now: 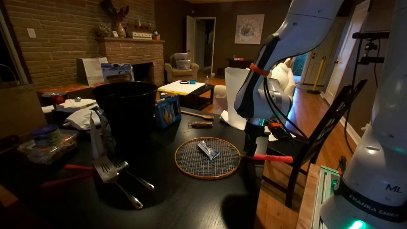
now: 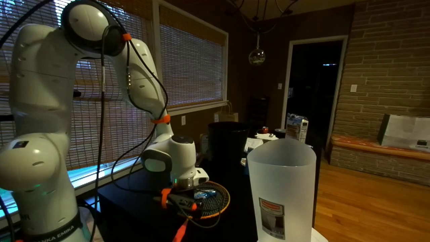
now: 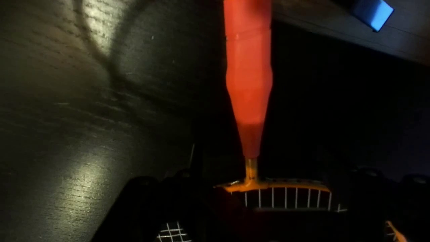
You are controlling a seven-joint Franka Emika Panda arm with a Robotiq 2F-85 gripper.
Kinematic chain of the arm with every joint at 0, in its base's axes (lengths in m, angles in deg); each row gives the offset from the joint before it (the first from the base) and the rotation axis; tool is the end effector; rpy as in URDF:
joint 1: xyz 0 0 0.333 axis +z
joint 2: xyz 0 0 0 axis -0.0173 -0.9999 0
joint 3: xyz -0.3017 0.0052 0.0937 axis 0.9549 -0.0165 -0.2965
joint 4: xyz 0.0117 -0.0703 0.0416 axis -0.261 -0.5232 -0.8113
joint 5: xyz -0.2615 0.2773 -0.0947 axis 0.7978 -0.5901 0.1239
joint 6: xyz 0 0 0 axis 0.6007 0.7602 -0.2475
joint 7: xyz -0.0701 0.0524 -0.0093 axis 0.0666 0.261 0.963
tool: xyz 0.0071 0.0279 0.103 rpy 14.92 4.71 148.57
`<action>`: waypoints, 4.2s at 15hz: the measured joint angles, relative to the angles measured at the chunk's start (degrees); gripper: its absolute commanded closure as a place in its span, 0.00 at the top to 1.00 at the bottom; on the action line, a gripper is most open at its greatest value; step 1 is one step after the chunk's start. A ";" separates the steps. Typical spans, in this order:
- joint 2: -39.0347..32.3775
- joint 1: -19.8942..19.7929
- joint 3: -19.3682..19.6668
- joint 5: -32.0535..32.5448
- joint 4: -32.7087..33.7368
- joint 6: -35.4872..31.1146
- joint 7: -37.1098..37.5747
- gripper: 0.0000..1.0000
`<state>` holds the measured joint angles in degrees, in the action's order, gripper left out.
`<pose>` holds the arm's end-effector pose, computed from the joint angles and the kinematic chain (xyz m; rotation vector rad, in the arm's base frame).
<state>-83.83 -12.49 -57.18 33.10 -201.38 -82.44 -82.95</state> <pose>0.3466 -0.1331 0.1573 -3.0027 -0.7295 -0.1402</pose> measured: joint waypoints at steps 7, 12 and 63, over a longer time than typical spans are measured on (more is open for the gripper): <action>-0.58 -0.23 -1.92 -13.05 0.00 -1.47 -13.41 0.35; -0.66 -0.23 -2.93 -21.86 0.01 -2.06 -21.68 0.13; -0.72 0.89 -11.32 -46.27 0.97 -6.17 -31.62 0.04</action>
<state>-84.54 -11.60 -68.50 -13.17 -200.40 -88.61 -114.57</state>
